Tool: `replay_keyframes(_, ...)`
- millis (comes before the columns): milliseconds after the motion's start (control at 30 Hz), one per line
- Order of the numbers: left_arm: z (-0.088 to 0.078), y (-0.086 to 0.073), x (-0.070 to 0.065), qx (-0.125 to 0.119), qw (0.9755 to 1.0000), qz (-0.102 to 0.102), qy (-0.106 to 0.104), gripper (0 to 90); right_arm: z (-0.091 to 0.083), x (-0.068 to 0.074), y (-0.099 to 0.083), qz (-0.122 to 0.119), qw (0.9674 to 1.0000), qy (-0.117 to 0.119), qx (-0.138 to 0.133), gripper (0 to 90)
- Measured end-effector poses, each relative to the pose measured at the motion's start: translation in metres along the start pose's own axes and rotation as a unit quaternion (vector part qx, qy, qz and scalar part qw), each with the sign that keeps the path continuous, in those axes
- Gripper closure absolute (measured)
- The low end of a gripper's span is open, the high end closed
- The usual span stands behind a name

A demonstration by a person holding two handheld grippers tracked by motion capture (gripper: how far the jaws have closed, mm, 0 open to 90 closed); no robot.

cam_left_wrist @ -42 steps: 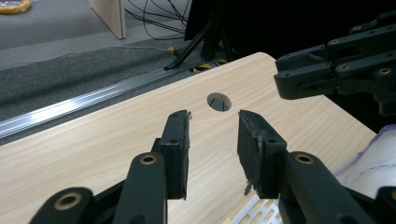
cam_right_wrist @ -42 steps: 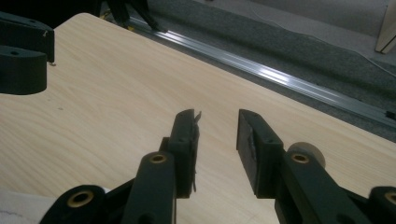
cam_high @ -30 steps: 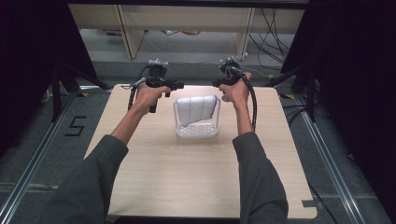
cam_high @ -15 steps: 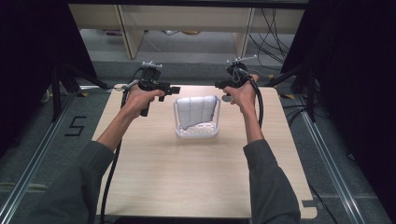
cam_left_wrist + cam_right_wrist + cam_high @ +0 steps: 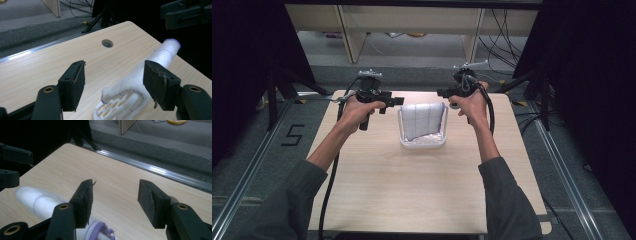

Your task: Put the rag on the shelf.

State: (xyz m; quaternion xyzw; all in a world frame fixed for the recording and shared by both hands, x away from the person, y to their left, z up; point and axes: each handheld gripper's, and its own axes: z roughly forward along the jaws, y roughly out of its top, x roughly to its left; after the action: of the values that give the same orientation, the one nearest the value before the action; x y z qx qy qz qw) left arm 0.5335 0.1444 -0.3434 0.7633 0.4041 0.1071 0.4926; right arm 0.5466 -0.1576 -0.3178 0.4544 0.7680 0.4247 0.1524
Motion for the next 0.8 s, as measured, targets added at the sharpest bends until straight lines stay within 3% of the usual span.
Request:
replay_keyframes(67, -0.003, -0.003, -0.001, 0.002, 1.0, 0.003, 0.006, 32.6, -0.002, 0.002, -0.002, -0.011, 0.9999, 0.003, -0.005, 45.9)
replay_keyframes(267, -0.01, -0.012, -0.005, -0.004, 1.0, -0.001, 0.0, 30.7, -0.012, 0.01, -0.005, -0.014, 0.9997, 0.011, -0.016, 43.9)
replay_keyframes(300, -0.011, -0.013, -0.006, -0.005, 1.0, -0.002, -0.004, 30.6, -0.013, 0.011, -0.006, -0.027, 0.9994, 0.014, -0.019, 43.6)
replay_keyframes(333, -0.013, -0.015, -0.007, -0.007, 1.0, 0.0, -0.003, 30.4, -0.015, 0.014, -0.007, -0.019, 0.9995, 0.015, -0.018, 43.1)
replay_keyframes(400, -0.015, -0.017, -0.01, -0.006, 1.0, 0.003, -0.005, 30.1, -0.017, 0.015, -0.008, -0.034, 0.9991, 0.017, -0.021, 42.4)
replay_keyframes(433, -0.016, -0.019, -0.013, -0.006, 0.9999, 0.009, 0.0, 29.8, -0.019, 0.018, -0.01, -0.022, 0.9995, 0.015, -0.018, 42.4)
replay_keyframes(500, -0.018, -0.02, -0.015, -0.006, 0.9999, 0.013, 0.001, 29.5, -0.021, 0.019, -0.013, -0.031, 0.9991, 0.021, -0.021, 42.2)
replay_keyframes(567, -0.02, -0.023, -0.018, -0.009, 0.9999, 0.01, -0.009, 29.5, -0.022, 0.021, -0.016, -0.024, 0.9992, 0.024, -0.02, 41.8)
replay_keyframes(667, -0.024, -0.026, -0.023, -0.016, 0.9997, 0.013, -0.011, 29.5, -0.024, 0.021, -0.021, -0.041, 0.9987, 0.023, -0.021, 41.5)
replay_keyframes(700, -0.026, -0.028, -0.025, -0.016, 0.9997, 0.013, -0.014, 29.5, -0.026, 0.023, -0.023, -0.031, 0.9992, 0.019, -0.019, 41.3)
replay_keyframes(733, -0.027, -0.03, -0.026, -0.017, 0.9996, 0.014, -0.016, 29.5, -0.027, 0.021, -0.025, -0.043, 0.9987, 0.019, -0.022, 40.9)
replay_keyframes(767, -0.029, -0.032, -0.027, -0.016, 0.9995, 0.015, -0.021, 29.5, -0.028, 0.024, -0.028, -0.026, 0.9991, 0.022, -0.023, 40.6)
replay_keyframes(800, -0.03, -0.034, -0.029, -0.016, 0.9994, 0.017, -0.024, 29.5, -0.029, 0.023, -0.03, -0.029, 0.9989, 0.028, -0.023, 40.5)
